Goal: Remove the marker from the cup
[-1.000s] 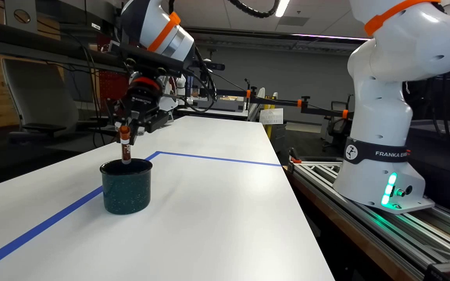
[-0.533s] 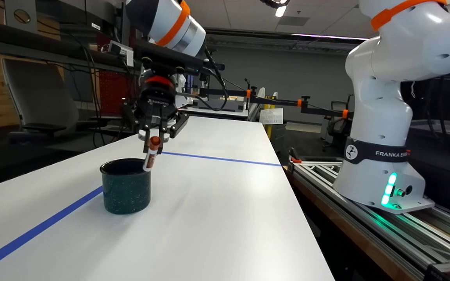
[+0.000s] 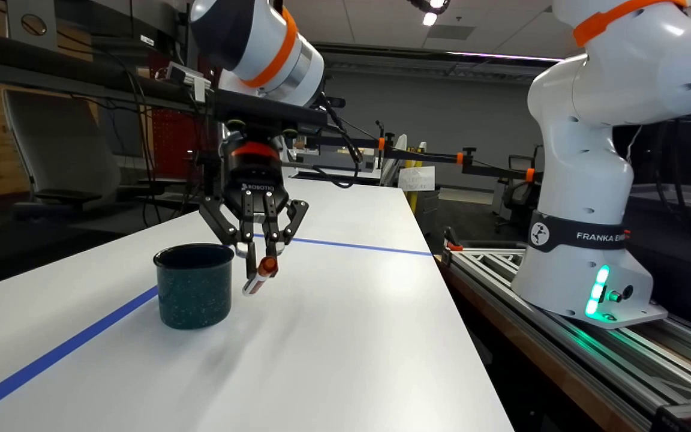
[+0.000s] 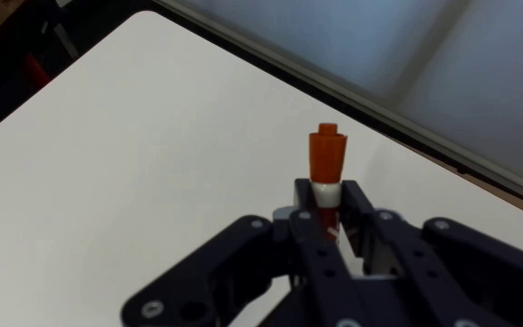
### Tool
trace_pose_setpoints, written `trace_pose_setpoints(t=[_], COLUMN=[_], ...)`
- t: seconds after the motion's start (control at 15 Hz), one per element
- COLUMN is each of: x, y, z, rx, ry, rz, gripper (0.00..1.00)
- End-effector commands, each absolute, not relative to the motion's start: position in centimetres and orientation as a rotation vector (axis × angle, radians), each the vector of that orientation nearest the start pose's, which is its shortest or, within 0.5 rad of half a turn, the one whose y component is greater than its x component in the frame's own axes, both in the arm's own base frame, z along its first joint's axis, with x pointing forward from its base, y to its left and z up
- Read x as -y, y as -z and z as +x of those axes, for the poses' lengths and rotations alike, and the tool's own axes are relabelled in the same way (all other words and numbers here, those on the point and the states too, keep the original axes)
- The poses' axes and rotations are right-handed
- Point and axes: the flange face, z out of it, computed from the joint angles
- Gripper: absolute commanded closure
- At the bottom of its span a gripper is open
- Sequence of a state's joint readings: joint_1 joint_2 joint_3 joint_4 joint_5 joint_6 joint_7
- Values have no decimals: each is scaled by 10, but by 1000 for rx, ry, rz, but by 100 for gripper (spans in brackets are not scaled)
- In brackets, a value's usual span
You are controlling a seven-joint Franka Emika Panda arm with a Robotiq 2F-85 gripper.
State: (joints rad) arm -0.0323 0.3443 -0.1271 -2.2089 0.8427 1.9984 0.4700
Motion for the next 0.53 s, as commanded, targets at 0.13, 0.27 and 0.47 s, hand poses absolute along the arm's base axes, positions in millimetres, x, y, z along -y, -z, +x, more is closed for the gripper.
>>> trace_pose_setpoints(t=[0.13, 0.27, 0.47], x=[31, 31, 30], y=[-175, -163, -146], z=[507, 509, 510], rx=[-1545, -1581, -1623], ry=[-746, -712, -671], rz=[-2117, -2136, -2160], gripper=[95, 95, 95])
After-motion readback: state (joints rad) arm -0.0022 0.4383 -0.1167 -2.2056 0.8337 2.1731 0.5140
